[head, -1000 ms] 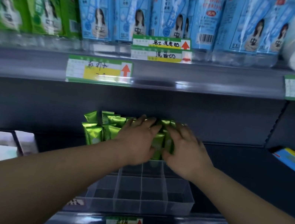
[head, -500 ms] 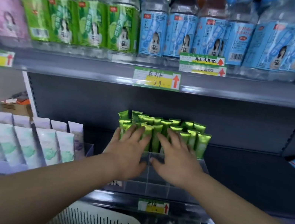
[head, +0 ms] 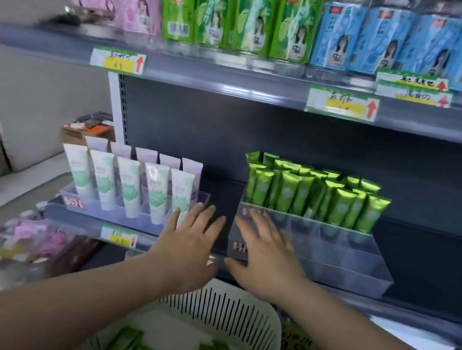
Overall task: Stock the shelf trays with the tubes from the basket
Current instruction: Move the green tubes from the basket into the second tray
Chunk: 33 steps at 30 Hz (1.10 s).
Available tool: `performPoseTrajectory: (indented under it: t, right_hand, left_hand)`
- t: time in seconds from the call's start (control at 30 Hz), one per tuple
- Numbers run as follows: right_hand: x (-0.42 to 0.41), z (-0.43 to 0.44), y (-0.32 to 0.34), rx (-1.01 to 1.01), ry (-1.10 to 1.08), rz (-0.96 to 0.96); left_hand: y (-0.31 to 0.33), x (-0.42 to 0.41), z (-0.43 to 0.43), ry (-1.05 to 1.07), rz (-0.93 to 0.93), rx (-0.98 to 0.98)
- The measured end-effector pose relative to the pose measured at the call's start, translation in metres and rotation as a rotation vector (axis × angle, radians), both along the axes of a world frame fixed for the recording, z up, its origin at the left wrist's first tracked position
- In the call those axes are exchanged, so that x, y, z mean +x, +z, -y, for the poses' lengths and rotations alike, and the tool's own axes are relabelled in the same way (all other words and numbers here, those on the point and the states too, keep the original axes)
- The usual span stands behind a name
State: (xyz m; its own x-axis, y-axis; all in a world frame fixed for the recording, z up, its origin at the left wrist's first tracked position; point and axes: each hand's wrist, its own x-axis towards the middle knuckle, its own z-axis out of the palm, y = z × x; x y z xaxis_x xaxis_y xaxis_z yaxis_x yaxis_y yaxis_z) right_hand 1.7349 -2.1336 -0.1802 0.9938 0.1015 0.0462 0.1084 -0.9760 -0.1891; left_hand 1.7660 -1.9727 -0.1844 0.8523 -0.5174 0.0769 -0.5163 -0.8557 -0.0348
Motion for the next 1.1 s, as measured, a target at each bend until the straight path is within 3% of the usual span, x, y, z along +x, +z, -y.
performPoseTrajectory:
  t: [0.43,0.77,1.1]
  right_hand:
    - [-0.018,-0.076,-0.070,0.062,0.126,-0.218]
    - [-0.015,-0.113,-0.127,0.092,0.143,-0.407]
    - [0.005,-0.132,-0.189,0.141,0.126,-0.611]
  left_hand:
    - [-0.087,-0.017,-0.083,0.064,-0.145,-0.025]
    - [-0.132,0.000,-0.114,0.095,-0.456,-0.017]
    - [-0.171,0.044,-0.115,0.100,-0.650,0.238]
